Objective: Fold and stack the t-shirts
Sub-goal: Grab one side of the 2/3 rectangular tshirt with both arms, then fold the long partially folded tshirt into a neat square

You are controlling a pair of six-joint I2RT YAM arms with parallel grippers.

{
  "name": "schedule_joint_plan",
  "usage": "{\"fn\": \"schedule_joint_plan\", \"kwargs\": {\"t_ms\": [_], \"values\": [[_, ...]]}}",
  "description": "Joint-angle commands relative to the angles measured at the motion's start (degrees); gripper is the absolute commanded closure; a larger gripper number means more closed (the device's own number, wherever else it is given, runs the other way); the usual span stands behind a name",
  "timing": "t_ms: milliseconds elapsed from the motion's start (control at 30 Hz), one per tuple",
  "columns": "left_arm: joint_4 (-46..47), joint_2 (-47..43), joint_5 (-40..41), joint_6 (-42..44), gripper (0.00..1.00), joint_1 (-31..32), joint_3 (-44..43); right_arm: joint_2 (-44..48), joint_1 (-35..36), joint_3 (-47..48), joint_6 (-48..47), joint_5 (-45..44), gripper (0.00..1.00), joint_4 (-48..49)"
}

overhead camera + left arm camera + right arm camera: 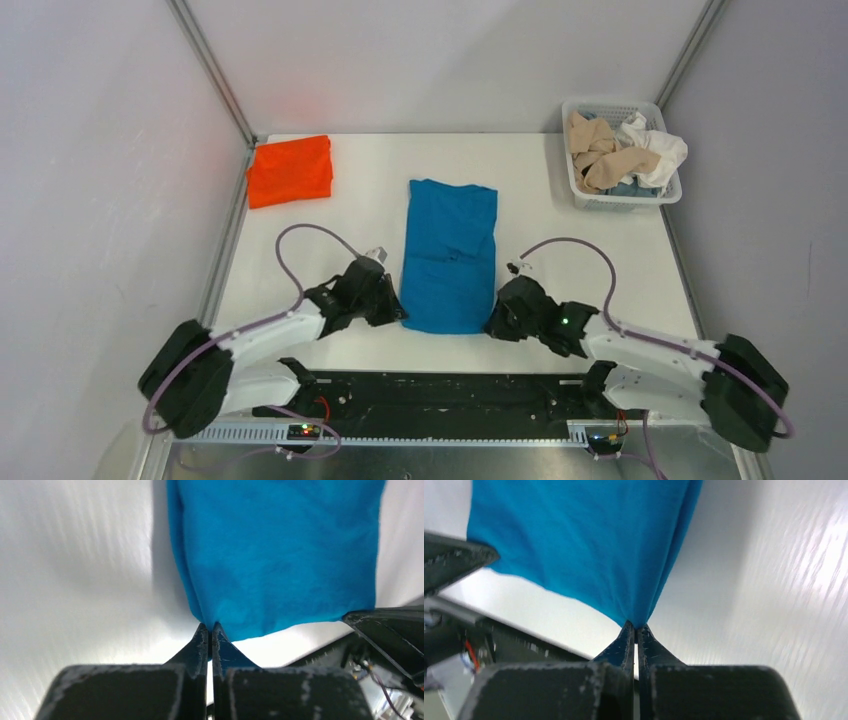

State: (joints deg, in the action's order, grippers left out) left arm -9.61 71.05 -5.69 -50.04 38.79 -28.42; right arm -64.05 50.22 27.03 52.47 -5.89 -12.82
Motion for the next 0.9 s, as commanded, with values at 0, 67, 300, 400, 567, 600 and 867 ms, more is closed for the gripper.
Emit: {"fn": "schedule_joint_plan", "kwargs": {"t_ms": [0, 67, 300, 400, 567, 600, 867], "values": [[-0.56, -10.65, -0.14, -2.74, 1.00, 5.11, 3.85, 10.83, 8.04, -0.97, 4.79, -1.43, 1.00, -13.19], [-1.82, -17.29, -0.01, -3.72, 1.00, 7.85, 4.93, 14.39, 11.93, -1.01, 7.38, -1.21, 1.00, -15.11], [-10.35, -31.59, 0.86, -4.16, 1.00, 11.29, 5.47, 21.20, 20.66, -0.17, 12.17, -1.57, 1.00, -20.91], [-10.68, -34.84, 0.41, -3.99, 1.00, 11.33, 5.51, 23.80, 20.72, 0.19, 12.70, -1.93, 1.00, -23.43], [-10.56, -31.58, 3.54, -2.01, 1.00, 11.27, 0.82, 28.94, 15.04, 0.29, 9.77, -0.59, 1.00, -23.83], [-10.57, -30.13, 4.18, -1.65, 1.00, 11.25, 0.03, 29.45, 13.74, 0.30, 8.14, 0.86, 1.00, -22.89], [-10.30, -20.91, 7.46, 4.32, 1.00, 5.15, -10.98, 25.10, -5.19, 5.56, -6.17, 12.19, 1.00, -15.68]]}}
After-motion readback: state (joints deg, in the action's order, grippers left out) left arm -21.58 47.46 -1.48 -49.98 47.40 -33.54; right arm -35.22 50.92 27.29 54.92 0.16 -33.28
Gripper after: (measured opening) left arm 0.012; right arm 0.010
